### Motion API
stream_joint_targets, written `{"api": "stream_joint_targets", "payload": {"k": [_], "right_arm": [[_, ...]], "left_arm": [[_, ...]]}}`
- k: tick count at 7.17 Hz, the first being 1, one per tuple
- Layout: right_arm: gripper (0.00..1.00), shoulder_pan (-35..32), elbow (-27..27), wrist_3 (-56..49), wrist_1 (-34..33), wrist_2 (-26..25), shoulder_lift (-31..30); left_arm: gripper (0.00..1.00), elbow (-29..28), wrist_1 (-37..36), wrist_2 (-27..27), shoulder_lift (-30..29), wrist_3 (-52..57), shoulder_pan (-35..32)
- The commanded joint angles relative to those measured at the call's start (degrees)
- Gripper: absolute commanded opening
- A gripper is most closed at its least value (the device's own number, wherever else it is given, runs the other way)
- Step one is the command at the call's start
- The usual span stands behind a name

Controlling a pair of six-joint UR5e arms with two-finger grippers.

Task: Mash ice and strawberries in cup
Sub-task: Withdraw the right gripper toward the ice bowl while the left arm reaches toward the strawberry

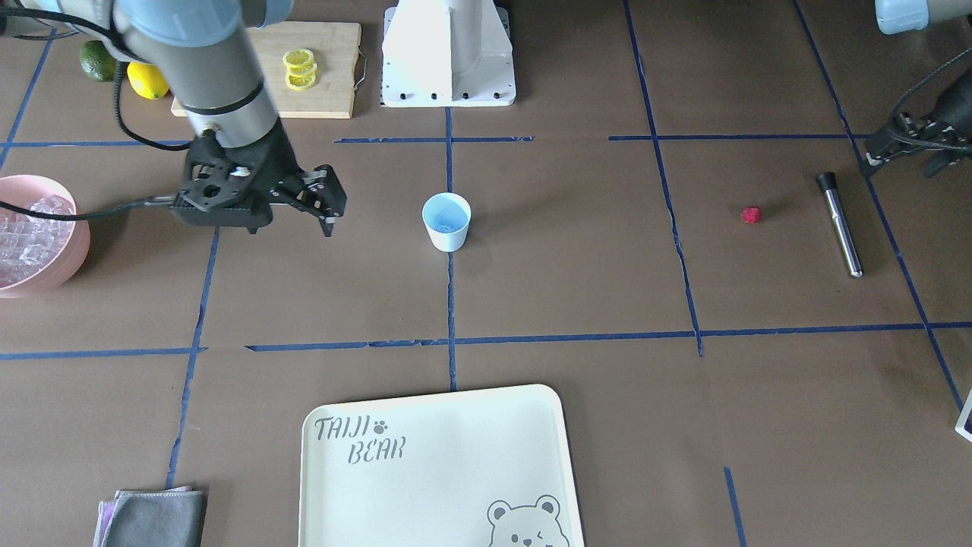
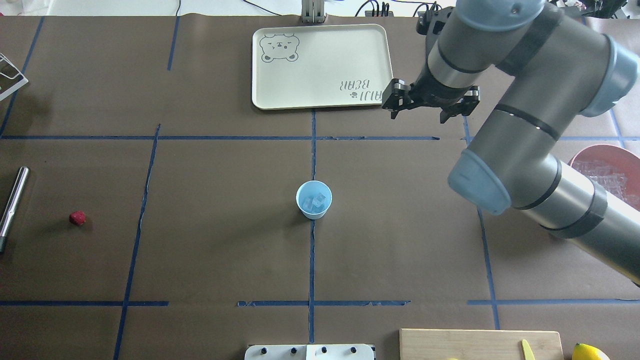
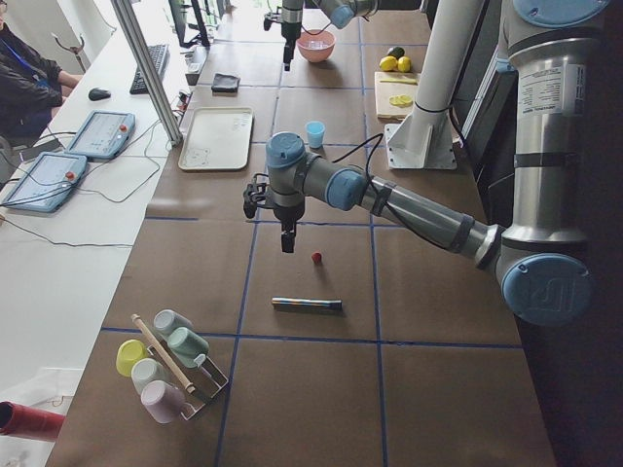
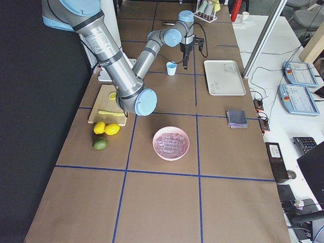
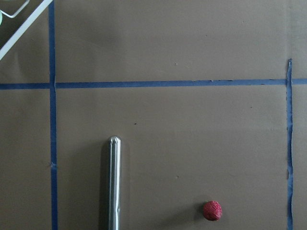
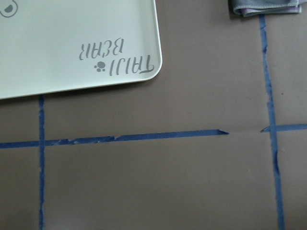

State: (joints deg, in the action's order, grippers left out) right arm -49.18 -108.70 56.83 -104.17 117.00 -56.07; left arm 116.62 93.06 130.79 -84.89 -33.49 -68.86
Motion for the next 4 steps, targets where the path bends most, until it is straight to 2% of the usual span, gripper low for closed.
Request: {"api": "stream_joint_targets", "payload": {"k": [1, 2, 3, 4], "right_arm": [[1.00, -7.5, -2.1, -13.5, 0.5, 4.7, -7.9], [1.00, -9.9, -2.3, -18.6, 0.5, 5.5, -10.4], [1.00, -12.1, -2.3, -22.5, 0.4, 6.1, -12.3], [1.00, -14.3, -2.3, -25.8, 0.4, 7.4, -13.9]], "left_arm": [[1.00, 0.5, 16.8, -9.6, 5.2, -20.1, 13.5], [1.00, 0.1, 19.1, -14.3, 5.3, -25.2, 19.2], [1.00, -2.1, 20.3, -16.9, 5.2, -25.7, 21.1], [1.00, -6.2, 25.4, -17.0, 4.7, -25.9, 21.2]]}}
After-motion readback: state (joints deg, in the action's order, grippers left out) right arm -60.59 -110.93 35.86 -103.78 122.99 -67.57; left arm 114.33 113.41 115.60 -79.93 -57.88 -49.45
